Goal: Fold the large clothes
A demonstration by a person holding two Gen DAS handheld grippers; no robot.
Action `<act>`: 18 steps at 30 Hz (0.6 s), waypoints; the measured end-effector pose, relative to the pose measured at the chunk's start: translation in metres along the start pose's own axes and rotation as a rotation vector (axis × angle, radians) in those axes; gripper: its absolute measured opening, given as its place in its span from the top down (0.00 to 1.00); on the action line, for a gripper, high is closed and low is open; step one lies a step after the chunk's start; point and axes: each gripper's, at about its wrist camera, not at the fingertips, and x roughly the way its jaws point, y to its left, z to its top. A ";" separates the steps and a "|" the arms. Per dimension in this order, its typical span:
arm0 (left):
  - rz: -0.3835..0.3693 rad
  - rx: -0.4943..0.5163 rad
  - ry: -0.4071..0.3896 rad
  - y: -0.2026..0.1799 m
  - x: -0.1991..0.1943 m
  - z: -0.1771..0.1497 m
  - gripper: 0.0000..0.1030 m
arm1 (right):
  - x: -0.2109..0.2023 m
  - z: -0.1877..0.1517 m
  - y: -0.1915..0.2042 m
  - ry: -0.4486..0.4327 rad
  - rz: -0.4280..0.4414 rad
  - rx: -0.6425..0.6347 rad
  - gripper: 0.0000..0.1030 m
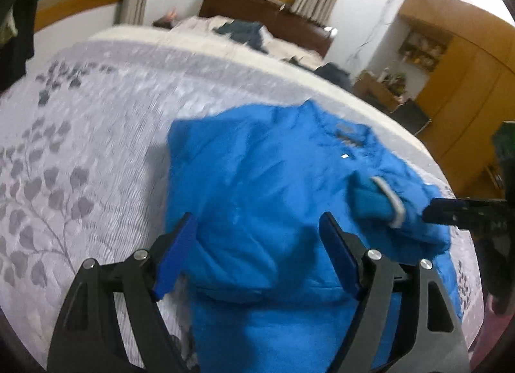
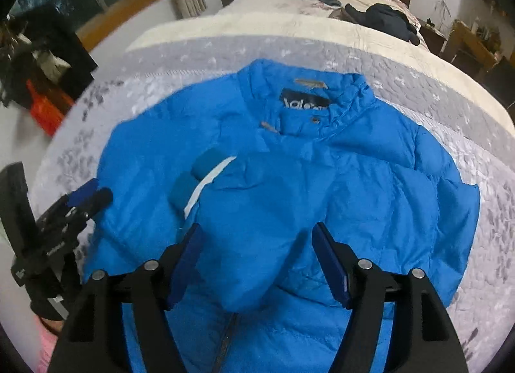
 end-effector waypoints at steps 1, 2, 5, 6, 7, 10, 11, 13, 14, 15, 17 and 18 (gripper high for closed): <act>-0.003 -0.004 0.005 0.003 0.001 0.000 0.25 | 0.007 0.001 -0.001 0.023 -0.010 0.018 0.31; -0.002 -0.001 0.004 0.004 0.001 -0.001 0.25 | 0.013 0.002 -0.005 0.040 -0.008 0.037 0.30; 0.004 0.002 0.000 0.005 0.000 -0.003 0.25 | 0.028 0.001 -0.021 0.079 0.030 0.122 0.28; 0.008 0.005 -0.002 0.004 0.000 -0.003 0.25 | 0.032 0.000 -0.025 0.091 0.045 0.139 0.27; 0.011 0.010 -0.003 0.003 -0.001 -0.003 0.25 | 0.035 -0.002 -0.027 0.098 0.058 0.152 0.27; 0.021 0.014 -0.014 0.001 -0.004 -0.005 0.25 | 0.041 -0.005 -0.030 0.102 0.119 0.166 0.35; 0.019 0.012 -0.023 0.001 -0.006 -0.005 0.25 | 0.041 -0.005 -0.031 0.097 0.161 0.171 0.44; -0.001 0.004 -0.062 0.000 -0.017 -0.004 0.25 | 0.036 -0.003 -0.031 0.067 0.183 0.166 0.62; -0.020 0.004 -0.083 -0.002 -0.024 -0.004 0.25 | 0.031 -0.002 -0.032 0.046 0.195 0.159 0.72; -0.045 0.007 -0.104 -0.003 -0.030 -0.003 0.25 | 0.024 0.000 -0.036 0.018 0.212 0.156 0.75; -0.113 0.014 -0.139 -0.008 -0.041 -0.003 0.25 | 0.006 0.003 -0.045 -0.040 0.217 0.149 0.78; -0.143 0.016 -0.148 -0.012 -0.044 -0.003 0.25 | 0.000 0.004 -0.051 -0.063 0.207 0.150 0.78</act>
